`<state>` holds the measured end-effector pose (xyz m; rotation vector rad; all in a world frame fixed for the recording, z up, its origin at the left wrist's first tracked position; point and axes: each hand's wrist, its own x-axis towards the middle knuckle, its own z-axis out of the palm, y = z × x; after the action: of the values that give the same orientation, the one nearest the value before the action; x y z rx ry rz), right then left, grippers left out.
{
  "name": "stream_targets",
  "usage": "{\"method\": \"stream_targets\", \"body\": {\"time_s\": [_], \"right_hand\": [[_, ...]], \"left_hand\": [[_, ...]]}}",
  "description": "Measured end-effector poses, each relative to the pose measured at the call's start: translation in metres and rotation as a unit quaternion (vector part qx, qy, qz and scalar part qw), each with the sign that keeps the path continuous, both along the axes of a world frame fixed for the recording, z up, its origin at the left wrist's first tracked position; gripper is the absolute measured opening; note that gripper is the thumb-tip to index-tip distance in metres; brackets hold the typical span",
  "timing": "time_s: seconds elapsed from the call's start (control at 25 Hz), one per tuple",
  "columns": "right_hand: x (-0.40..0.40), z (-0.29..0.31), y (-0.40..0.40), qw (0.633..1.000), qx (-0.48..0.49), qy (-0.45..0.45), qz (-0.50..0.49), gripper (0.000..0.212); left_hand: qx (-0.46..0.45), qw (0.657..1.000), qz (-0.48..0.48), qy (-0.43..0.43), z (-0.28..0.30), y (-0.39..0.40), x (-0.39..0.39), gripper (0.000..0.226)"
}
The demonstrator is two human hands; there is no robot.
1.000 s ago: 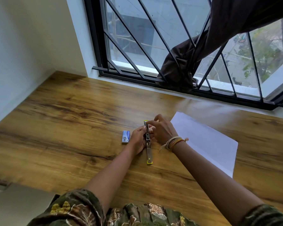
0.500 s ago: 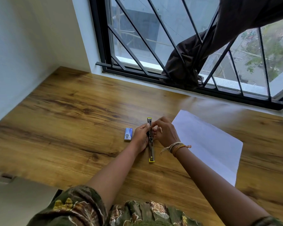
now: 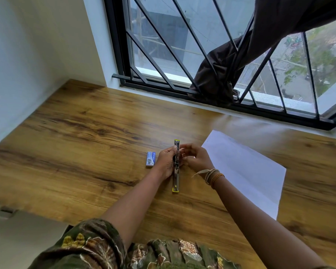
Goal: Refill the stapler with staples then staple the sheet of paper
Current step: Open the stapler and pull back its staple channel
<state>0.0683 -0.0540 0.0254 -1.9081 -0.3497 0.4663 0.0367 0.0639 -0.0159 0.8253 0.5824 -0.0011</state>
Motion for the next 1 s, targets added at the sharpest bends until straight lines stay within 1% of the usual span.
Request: {"method": "stream_targets", "body": {"time_s": [0.08,0.2,0.32,0.48,0.64,0.76,0.88,0.92,1.0], "right_hand": [[0.001,0.000,0.000,1.000,0.014,0.025,-0.006,0.049],[0.000,0.000,-0.002,1.000,0.003,-0.004,-0.001,0.048],[-0.003,-0.002,-0.002,0.999,0.006,-0.032,0.001,0.042],[-0.014,-0.008,-0.006,0.996,0.016,-0.090,0.004,0.033],[-0.014,-0.014,0.005,0.981,-0.024,-0.186,-0.041,0.021],[-0.011,-0.014,0.010,0.977,-0.034,-0.210,-0.030,0.020],[-0.019,-0.024,0.003,0.956,-0.055,-0.287,-0.009,0.019],[-0.021,-0.027,0.001,0.953,-0.058,-0.298,-0.007,0.018],[-0.021,-0.026,-0.003,0.957,-0.055,-0.284,0.002,0.013]], "left_hand": [[0.007,1.000,-0.005,0.001,0.000,-0.001,0.001,0.031],[0.003,1.000,-0.001,0.010,0.000,-0.001,0.002,0.029],[0.009,1.000,0.002,0.017,0.001,-0.001,0.002,0.029],[-0.001,1.000,0.002,0.011,0.003,0.000,0.002,0.030],[-0.017,1.000,0.007,0.003,0.004,-0.002,0.000,0.026],[-0.013,1.000,0.015,0.006,0.004,-0.002,0.000,0.027],[0.014,1.000,0.010,0.022,0.004,-0.002,0.004,0.026],[0.016,1.000,0.006,0.026,0.002,-0.001,0.005,0.026],[0.014,0.999,0.005,0.031,0.001,0.000,0.006,0.027]]}}
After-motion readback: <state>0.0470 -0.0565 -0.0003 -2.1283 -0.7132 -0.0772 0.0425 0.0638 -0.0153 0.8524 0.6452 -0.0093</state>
